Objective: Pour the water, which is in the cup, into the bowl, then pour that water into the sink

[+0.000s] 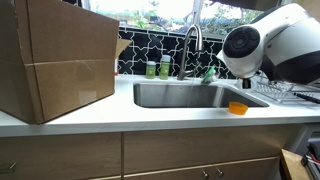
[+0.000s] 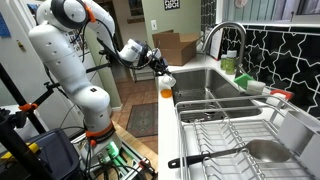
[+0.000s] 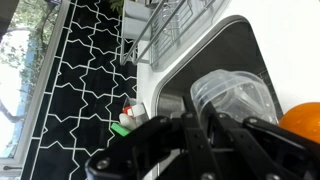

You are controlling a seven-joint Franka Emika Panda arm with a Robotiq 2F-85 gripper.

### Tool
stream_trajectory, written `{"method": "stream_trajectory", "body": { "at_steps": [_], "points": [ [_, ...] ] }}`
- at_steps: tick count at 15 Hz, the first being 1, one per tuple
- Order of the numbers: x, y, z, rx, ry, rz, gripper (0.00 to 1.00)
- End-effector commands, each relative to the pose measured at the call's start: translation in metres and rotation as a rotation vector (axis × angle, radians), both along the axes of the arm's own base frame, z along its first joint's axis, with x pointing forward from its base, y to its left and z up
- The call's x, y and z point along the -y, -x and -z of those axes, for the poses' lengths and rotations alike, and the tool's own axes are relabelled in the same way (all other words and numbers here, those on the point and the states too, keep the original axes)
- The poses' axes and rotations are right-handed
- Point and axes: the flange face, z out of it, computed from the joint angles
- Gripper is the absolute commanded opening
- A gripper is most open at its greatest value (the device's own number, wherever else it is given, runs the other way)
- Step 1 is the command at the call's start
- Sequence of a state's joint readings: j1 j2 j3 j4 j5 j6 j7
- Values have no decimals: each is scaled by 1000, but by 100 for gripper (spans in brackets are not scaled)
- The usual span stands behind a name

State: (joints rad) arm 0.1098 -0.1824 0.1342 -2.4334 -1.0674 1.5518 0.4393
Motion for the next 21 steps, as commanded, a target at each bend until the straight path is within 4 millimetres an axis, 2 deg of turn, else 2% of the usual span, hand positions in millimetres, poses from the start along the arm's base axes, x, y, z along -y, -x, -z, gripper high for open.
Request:
{"method": "stream_trajectory", "body": {
  "at_steps": [1, 5, 15, 21],
  "points": [
    [-1, 5, -5, 55, -63, -3, 3],
    [-2, 6, -15, 120, -137, -16, 3],
    [-18, 11, -56, 267, -276, -75, 3],
    [-34, 2, -74, 377, -470, -196, 3]
  ]
}}
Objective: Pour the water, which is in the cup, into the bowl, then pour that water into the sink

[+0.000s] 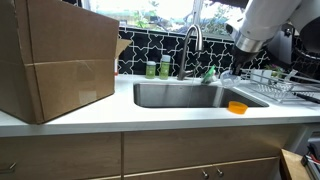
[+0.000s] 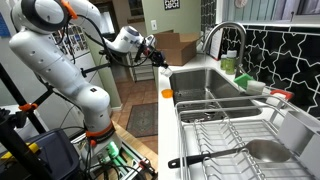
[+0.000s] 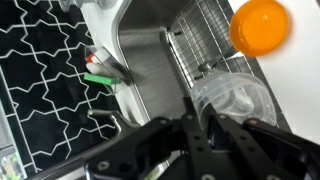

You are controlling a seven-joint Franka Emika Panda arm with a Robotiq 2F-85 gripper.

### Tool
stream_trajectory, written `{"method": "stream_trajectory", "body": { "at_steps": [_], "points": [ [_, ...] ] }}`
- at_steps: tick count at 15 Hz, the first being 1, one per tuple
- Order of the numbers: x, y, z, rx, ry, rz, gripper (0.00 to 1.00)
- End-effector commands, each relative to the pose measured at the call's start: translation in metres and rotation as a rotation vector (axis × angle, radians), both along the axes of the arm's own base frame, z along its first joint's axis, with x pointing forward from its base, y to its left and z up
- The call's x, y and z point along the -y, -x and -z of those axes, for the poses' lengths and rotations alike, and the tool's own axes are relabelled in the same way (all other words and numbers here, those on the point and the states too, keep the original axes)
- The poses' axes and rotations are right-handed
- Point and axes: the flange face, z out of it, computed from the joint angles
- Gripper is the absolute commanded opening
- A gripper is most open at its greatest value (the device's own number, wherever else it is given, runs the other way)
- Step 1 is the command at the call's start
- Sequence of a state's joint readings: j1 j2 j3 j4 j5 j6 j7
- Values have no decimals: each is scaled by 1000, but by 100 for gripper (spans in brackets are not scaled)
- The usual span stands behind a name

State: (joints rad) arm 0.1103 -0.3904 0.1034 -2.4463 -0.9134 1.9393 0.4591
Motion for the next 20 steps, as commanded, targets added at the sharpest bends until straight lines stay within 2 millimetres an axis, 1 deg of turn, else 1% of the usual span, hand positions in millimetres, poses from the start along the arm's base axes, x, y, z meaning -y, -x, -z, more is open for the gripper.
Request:
{"method": "stream_trajectory", "body": {
  "at_steps": [1, 2, 7, 8, 9, 10, 13, 16, 18, 20],
  "points": [
    [-3, 4, -3, 43, -91, -56, 3],
    [-5, -3, -5, 34, -50, -35, 11],
    [-6, -3, -4, 42, -62, -46, 11],
    [-6, -3, -4, 41, -62, -46, 3],
    [-5, -6, -2, 38, -109, -26, 3],
    [-4, -8, -2, 30, -191, -47, 3],
    [2, -15, 3, 15, -352, -52, 3],
    [16, -19, 10, -36, -508, -21, 3],
    [25, -19, 17, -107, -575, 54, 3],
    [32, -20, 22, -125, -590, 110, 3]
  ]
}}
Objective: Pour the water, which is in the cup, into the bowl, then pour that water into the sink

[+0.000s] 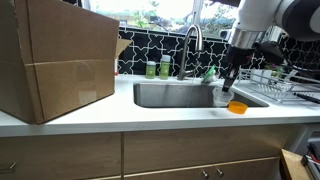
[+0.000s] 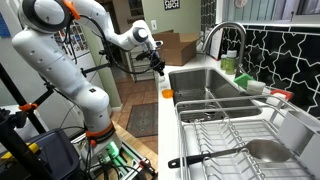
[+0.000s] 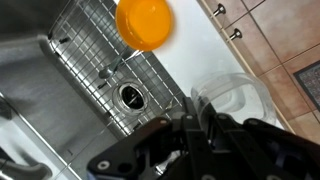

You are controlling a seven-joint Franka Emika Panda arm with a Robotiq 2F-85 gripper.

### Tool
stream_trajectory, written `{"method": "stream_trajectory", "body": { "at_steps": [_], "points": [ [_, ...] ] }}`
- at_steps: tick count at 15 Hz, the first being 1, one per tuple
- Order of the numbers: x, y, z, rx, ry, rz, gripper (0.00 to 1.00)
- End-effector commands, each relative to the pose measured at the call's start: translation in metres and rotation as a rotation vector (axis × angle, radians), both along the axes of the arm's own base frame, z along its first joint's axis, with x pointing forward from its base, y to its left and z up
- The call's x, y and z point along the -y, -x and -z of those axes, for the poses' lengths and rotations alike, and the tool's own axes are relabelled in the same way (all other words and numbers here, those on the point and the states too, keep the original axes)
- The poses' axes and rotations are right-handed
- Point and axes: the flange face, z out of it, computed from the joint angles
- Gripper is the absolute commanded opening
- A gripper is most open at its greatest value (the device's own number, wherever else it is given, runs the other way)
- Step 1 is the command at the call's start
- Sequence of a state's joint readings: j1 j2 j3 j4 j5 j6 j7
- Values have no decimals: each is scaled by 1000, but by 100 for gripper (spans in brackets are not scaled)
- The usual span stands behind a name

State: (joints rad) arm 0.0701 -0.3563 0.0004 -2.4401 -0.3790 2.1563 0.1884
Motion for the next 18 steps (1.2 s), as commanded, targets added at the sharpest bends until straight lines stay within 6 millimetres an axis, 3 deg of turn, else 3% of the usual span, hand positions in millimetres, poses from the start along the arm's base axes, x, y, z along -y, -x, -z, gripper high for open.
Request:
{"method": "stream_trajectory", "body": {
  "at_steps": [1, 16, 17, 18],
  "points": [
    [13, -5, 8, -61, -40, 73, 3],
    [46, -25, 38, 12, -186, 151, 3],
    [47, -26, 40, 11, -206, 148, 19],
    [47, -27, 42, 5, -228, 148, 13]
  ]
}}
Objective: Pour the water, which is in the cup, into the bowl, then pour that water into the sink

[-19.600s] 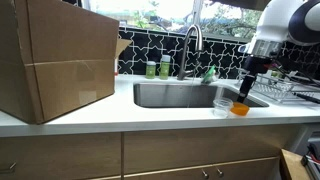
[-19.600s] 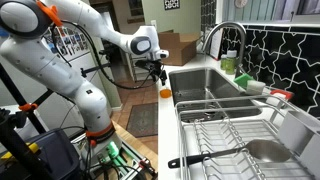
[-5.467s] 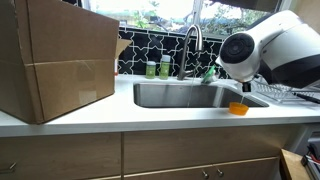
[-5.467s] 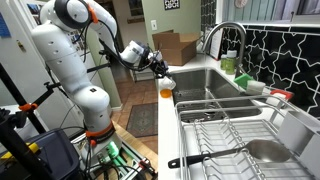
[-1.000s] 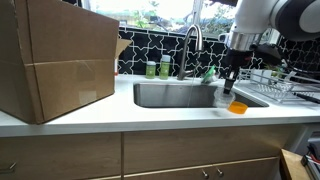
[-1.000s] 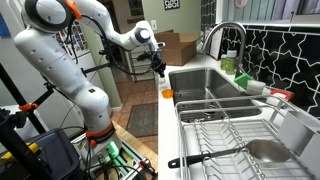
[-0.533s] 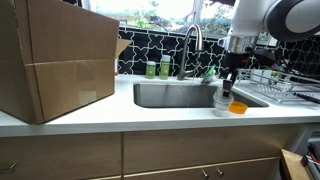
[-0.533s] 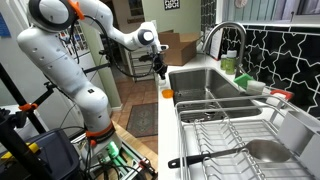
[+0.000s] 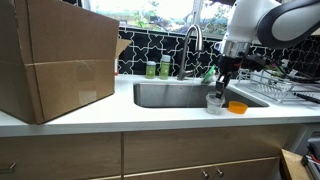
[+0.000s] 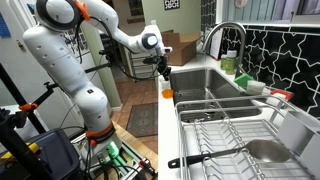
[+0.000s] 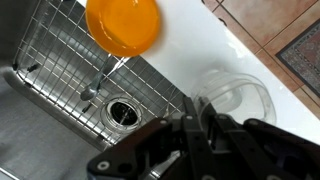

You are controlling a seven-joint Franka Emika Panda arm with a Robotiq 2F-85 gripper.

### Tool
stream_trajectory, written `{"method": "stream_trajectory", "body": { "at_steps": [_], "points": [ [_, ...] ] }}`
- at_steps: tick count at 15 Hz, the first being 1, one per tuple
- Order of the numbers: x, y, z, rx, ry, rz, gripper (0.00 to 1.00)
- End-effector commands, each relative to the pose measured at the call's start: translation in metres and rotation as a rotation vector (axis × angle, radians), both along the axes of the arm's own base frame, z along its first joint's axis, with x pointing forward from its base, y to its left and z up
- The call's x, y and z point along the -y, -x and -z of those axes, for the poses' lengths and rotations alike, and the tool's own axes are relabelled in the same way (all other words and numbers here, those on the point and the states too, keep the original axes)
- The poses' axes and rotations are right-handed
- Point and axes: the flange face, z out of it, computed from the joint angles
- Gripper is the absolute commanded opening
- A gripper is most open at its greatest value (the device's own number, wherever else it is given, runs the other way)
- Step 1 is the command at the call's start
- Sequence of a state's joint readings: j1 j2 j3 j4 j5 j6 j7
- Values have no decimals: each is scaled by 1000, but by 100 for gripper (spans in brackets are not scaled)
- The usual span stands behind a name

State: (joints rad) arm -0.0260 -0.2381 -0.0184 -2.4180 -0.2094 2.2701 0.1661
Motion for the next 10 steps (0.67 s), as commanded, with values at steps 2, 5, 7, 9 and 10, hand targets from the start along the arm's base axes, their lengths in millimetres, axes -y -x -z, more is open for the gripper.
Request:
{"method": "stream_trajectory", "body": {
  "at_steps": [2, 5, 7, 9, 10],
  "points": [
    [5, -2, 12, -15, -118, -12, 6],
    [7, -2, 14, -28, -146, -15, 2],
    [8, -2, 12, -26, -147, -15, 7],
    [9, -1, 10, -20, -141, -8, 37],
    [9, -1, 9, -17, -139, -8, 42]
  ]
}}
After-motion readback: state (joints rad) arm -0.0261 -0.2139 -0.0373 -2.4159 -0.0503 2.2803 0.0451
